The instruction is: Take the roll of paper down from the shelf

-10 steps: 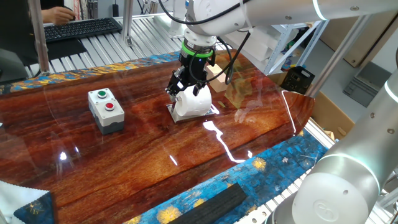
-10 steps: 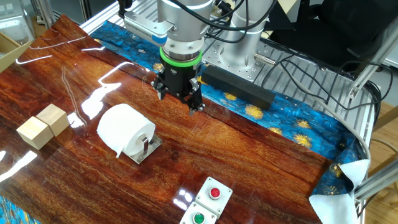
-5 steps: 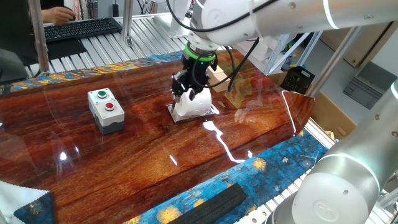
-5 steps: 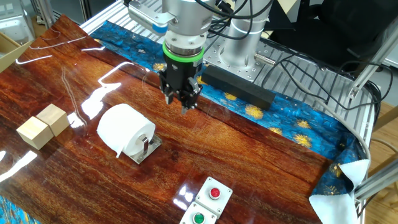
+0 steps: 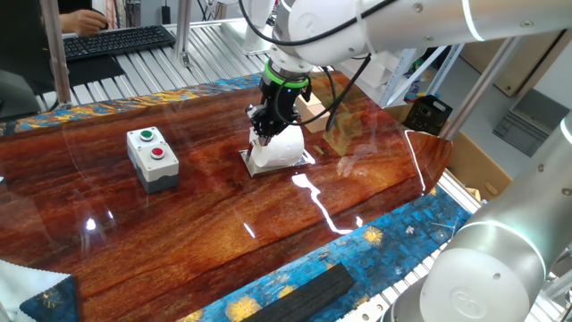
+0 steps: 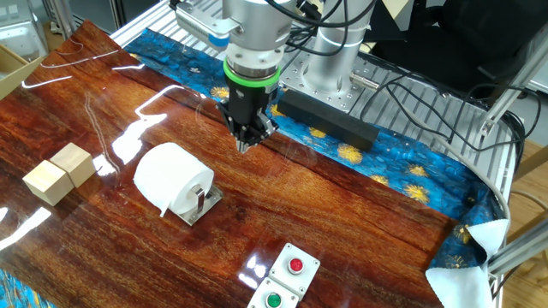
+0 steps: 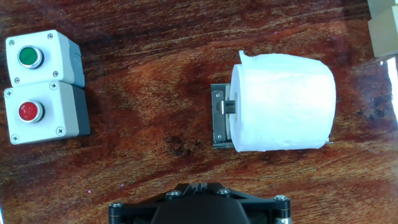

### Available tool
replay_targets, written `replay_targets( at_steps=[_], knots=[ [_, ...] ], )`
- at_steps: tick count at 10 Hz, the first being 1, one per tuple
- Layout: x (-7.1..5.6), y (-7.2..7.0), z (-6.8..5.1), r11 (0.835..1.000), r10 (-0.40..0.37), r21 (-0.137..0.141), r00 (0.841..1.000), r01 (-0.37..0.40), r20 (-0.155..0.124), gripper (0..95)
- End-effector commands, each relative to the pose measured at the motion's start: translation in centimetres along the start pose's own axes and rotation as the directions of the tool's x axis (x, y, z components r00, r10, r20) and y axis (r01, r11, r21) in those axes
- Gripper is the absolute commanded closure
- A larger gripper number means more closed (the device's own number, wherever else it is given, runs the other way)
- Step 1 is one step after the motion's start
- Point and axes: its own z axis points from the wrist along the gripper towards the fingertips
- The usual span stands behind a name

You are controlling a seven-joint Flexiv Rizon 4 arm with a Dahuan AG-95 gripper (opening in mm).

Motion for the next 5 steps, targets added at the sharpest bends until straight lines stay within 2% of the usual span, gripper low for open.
replay_targets(
  at_steps=[1,2,3,4,5],
  knots=[
    [-0.02,-0.03,0.07,1.0,0.02,-0.006,1.0,-0.02,-0.007,95.0],
    [-0.06,-0.08,0.18,0.997,0.075,-0.021,0.997,-0.076,-0.031,95.0],
    [-0.23,-0.29,0.7,0.979,0.197,-0.044,0.978,-0.2,-0.062,95.0],
    [-0.25,-0.34,0.76,0.974,0.216,-0.046,0.974,-0.22,-0.067,95.0],
    [-0.36,-0.72,0.95,0.904,0.412,-0.073,0.904,-0.421,-0.111,95.0]
  ],
)
